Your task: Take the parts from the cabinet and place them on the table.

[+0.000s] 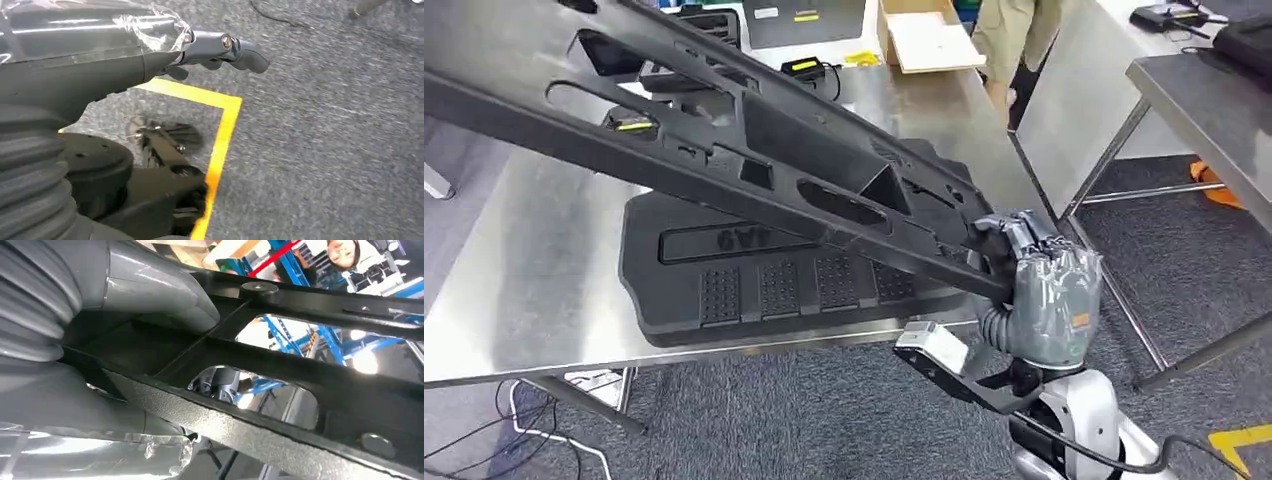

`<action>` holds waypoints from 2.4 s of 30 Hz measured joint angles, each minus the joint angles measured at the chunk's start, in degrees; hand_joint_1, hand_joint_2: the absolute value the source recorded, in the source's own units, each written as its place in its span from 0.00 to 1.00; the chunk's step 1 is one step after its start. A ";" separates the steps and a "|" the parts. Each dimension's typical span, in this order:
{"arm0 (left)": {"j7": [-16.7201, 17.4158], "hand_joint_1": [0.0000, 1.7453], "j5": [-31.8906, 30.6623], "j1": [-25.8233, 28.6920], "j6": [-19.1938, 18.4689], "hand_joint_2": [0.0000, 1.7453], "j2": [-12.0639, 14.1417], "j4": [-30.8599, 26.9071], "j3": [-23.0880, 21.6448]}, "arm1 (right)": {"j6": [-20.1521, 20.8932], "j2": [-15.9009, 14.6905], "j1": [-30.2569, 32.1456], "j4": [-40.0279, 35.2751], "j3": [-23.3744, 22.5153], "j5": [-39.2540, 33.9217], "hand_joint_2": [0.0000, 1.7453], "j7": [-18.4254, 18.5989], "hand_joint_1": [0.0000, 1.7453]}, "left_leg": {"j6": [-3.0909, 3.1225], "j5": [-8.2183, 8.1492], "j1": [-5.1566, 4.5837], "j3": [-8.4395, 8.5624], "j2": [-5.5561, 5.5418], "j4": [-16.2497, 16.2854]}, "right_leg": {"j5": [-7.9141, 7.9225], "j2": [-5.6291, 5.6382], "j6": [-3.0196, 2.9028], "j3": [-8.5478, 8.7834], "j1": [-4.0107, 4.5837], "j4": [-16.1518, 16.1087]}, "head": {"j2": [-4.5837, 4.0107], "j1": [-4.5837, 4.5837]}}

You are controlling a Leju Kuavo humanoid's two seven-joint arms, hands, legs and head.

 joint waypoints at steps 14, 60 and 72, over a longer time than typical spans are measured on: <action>0.11 0.00 0.44 -0.26 0.17 1.00 -0.02 0.00 0.00 | -0.07 -0.04 -0.87 0.70 0.11 -0.13 1.00 0.33 1.00 | 1.63 -1.72 -0.43 1.29 -0.28 -2.07 | 0.23 0.10 0.33 0.95 0.49 -0.84 | 0.00 0.81; 1.42 0.00 0.77 -0.25 2.27 1.00 0.02 0.02 0.00 | -0.57 -0.04 0.11 1.38 0.13 -0.61 1.00 0.57 1.00 | -0.19 -2.95 0.27 4.23 -0.15 -3.57 | 2.30 0.13 0.81 -3.93 0.21 1.05 | 0.00 0.35; 2.45 0.00 0.17 -0.33 2.86 1.00 0.02 0.02 0.00 | 1.07 -0.04 -1.81 1.62 0.33 -1.22 1.00 -0.04 1.00 | -0.39 -3.08 0.04 4.20 -0.15 -3.45 | 2.29 0.13 0.83 -3.70 0.12 0.88 | 0.00 0.37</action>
